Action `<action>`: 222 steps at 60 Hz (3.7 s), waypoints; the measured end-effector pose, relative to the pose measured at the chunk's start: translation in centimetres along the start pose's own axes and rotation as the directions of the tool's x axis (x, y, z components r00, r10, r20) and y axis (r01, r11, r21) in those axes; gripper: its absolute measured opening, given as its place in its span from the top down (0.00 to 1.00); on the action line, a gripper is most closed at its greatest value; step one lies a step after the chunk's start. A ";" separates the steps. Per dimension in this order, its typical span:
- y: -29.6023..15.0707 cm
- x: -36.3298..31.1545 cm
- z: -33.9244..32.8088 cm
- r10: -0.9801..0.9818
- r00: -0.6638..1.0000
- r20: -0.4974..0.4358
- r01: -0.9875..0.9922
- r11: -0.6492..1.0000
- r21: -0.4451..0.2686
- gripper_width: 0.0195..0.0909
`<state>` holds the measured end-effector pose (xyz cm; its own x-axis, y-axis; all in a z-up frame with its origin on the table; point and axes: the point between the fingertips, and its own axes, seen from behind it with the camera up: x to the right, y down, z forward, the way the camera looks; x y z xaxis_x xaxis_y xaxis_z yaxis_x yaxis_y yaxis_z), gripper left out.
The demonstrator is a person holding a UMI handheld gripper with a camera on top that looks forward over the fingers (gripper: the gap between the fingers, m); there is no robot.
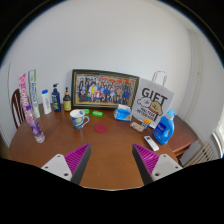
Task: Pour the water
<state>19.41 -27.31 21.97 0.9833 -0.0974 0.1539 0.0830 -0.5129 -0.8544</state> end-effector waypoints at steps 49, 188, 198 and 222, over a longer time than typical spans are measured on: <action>2.4 -38.9 4.2 -0.018 0.967 0.255 -0.003 0.997 0.083 0.07; -20.3 -33.1 24.1 0.878 0.113 0.465 -0.862 0.319 -0.393 0.80; -23.6 -28.0 23.3 0.669 0.511 0.539 -0.760 0.645 -0.081 0.80; -20.1 -10.4 28.8 0.195 0.963 0.185 -0.248 0.912 0.326 0.80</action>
<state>12.14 8.61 23.25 0.9932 -0.0364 -0.1105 -0.1150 -0.1658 -0.9794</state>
